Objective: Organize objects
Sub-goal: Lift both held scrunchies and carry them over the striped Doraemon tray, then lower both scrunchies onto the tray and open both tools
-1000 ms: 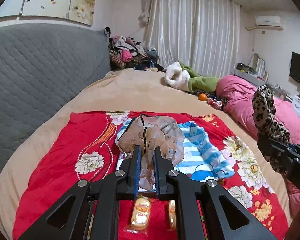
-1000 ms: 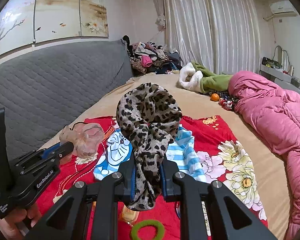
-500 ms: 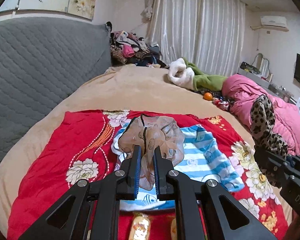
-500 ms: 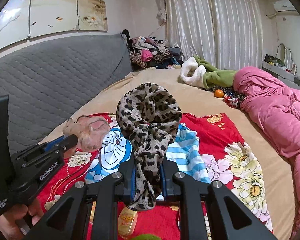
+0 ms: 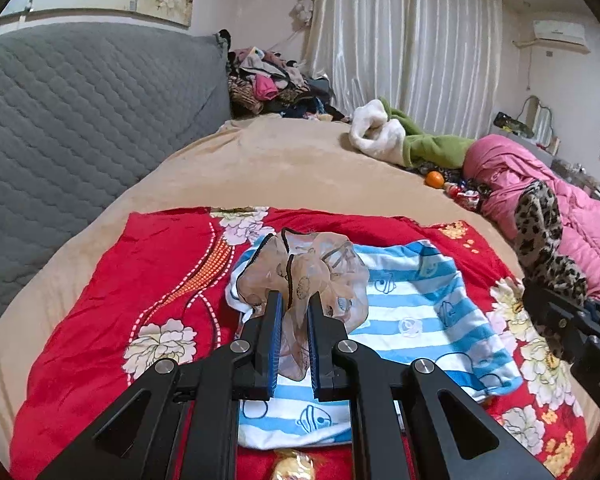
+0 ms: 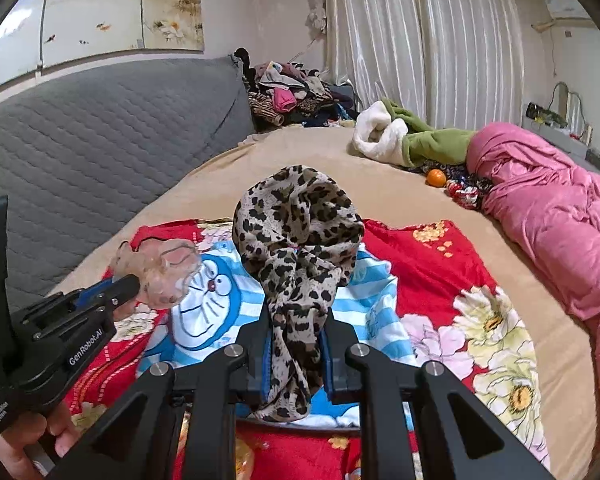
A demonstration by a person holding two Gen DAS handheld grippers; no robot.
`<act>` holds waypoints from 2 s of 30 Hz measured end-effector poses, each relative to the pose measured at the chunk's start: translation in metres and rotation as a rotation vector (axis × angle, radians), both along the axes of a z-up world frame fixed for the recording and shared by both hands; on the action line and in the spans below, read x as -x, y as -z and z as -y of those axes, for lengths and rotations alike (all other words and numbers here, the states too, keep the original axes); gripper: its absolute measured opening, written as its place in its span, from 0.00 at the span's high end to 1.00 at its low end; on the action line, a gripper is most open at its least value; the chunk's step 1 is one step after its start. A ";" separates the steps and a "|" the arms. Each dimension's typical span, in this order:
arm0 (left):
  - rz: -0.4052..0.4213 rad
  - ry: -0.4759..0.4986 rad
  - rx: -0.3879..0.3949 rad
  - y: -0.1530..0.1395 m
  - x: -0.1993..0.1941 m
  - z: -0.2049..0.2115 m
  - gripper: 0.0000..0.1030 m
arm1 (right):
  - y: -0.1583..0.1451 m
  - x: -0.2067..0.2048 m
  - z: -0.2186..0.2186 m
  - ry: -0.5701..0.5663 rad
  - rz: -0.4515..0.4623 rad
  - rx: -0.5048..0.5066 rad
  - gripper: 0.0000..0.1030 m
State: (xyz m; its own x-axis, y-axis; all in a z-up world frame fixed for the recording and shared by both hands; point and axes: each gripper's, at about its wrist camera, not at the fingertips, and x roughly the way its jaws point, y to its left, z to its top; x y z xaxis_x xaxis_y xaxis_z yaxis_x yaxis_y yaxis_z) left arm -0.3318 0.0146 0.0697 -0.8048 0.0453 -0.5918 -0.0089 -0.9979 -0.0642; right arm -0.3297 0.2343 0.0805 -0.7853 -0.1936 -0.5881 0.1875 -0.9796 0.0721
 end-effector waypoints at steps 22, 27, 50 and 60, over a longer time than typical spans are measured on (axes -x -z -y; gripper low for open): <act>0.096 0.014 0.051 0.060 0.079 -0.023 0.88 | 0.064 0.091 0.004 0.001 0.180 0.018 0.81; 0.119 0.013 0.063 0.075 0.094 -0.027 0.88 | 0.090 0.115 0.002 -0.008 0.264 0.059 0.82; 0.189 -0.008 0.090 0.127 0.126 -0.030 0.80 | 0.152 0.154 -0.004 0.039 0.393 0.000 0.81; 0.209 -0.015 0.110 0.135 0.129 -0.031 0.63 | 0.159 0.156 0.000 0.038 0.400 -0.016 0.80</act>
